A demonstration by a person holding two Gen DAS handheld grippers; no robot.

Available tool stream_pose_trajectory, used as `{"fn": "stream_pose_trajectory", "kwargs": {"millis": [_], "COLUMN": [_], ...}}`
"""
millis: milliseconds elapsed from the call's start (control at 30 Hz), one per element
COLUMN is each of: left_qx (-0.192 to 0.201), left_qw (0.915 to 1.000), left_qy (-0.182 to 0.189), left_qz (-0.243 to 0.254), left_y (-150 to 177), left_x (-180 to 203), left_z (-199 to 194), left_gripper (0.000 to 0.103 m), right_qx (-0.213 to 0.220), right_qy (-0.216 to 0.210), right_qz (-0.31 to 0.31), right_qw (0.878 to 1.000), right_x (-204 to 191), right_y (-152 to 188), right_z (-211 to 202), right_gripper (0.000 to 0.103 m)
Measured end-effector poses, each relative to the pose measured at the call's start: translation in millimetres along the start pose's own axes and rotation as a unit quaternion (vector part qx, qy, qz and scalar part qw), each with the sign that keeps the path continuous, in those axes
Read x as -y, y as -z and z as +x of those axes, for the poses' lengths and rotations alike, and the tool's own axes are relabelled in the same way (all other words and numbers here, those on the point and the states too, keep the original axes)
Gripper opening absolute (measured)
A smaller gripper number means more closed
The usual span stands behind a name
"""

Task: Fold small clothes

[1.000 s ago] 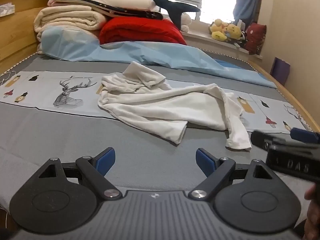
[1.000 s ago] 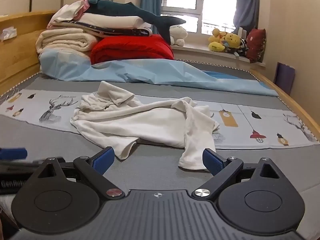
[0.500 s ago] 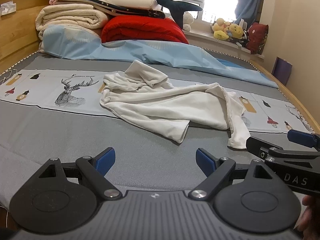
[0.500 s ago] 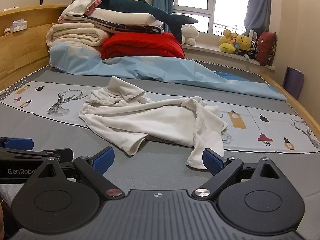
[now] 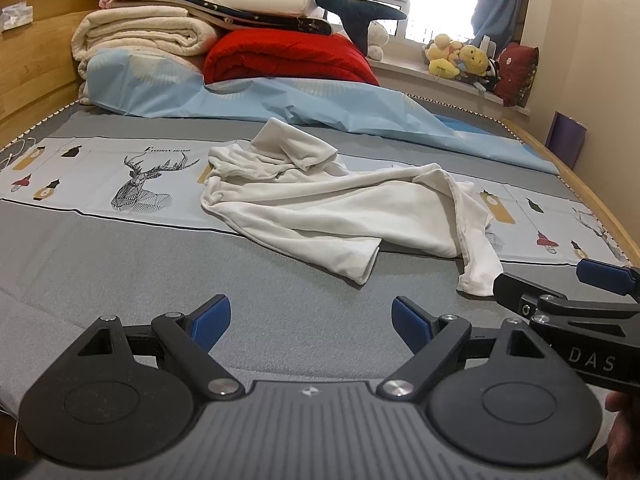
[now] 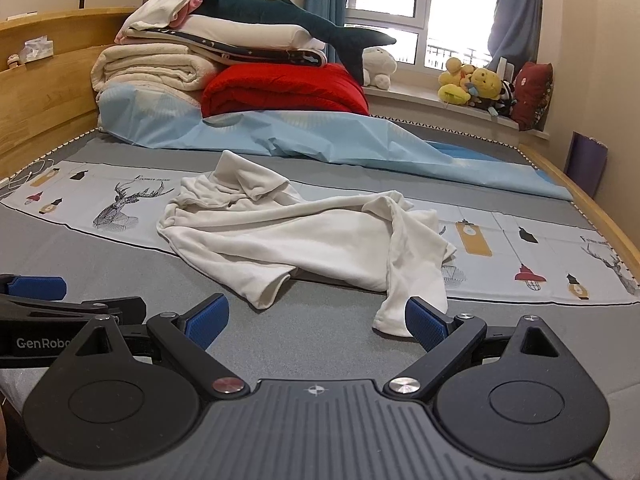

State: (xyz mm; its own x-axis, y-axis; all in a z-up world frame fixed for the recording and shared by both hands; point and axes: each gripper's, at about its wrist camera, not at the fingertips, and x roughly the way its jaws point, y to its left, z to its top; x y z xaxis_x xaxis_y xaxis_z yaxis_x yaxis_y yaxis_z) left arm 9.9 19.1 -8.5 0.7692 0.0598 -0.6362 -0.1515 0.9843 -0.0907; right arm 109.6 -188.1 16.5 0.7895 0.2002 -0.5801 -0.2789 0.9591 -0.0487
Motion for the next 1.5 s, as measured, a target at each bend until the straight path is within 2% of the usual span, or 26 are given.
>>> {"fn": "stream_pose_trajectory", "kwargs": {"millis": [1100, 1233, 1300, 1367, 1433, 1500], "left_qx": [0.0, 0.009, 0.012, 0.005, -0.003, -0.013], "left_qw": [1.0, 0.9999, 0.9997, 0.9989, 0.9966, 0.9931], "left_qy": [0.003, 0.005, 0.014, 0.02, 0.032, 0.044], "left_qz": [0.0, 0.009, 0.017, 0.043, 0.076, 0.108], "left_y": [-1.2, -2.8, -8.8, -18.4, -26.3, -33.0], "left_x": [-1.0, -6.2, -10.2, -8.8, -5.5, -2.3], "left_z": [-1.2, -4.0, -4.6, 1.1, 11.1, 26.0], "left_gripper": [0.091, 0.09, 0.085, 0.081, 0.061, 0.05], "right_qx": [0.002, 0.016, 0.032, 0.038, 0.038, 0.03], "right_qy": [-0.003, 0.002, 0.002, -0.004, -0.005, -0.001], "right_qz": [0.006, 0.039, 0.06, 0.086, 0.11, 0.128], "right_qw": [1.0, 0.999, 0.998, 0.996, 0.993, 0.991], "right_x": [2.3, 15.0, 25.5, 39.0, 53.4, 67.4], "right_y": [-1.0, -2.6, -4.9, -8.5, -10.3, -12.8], "right_z": [0.2, -3.1, -6.7, -6.3, -3.0, 6.6], "right_gripper": [0.095, 0.076, 0.065, 0.046, 0.041, 0.04]}}
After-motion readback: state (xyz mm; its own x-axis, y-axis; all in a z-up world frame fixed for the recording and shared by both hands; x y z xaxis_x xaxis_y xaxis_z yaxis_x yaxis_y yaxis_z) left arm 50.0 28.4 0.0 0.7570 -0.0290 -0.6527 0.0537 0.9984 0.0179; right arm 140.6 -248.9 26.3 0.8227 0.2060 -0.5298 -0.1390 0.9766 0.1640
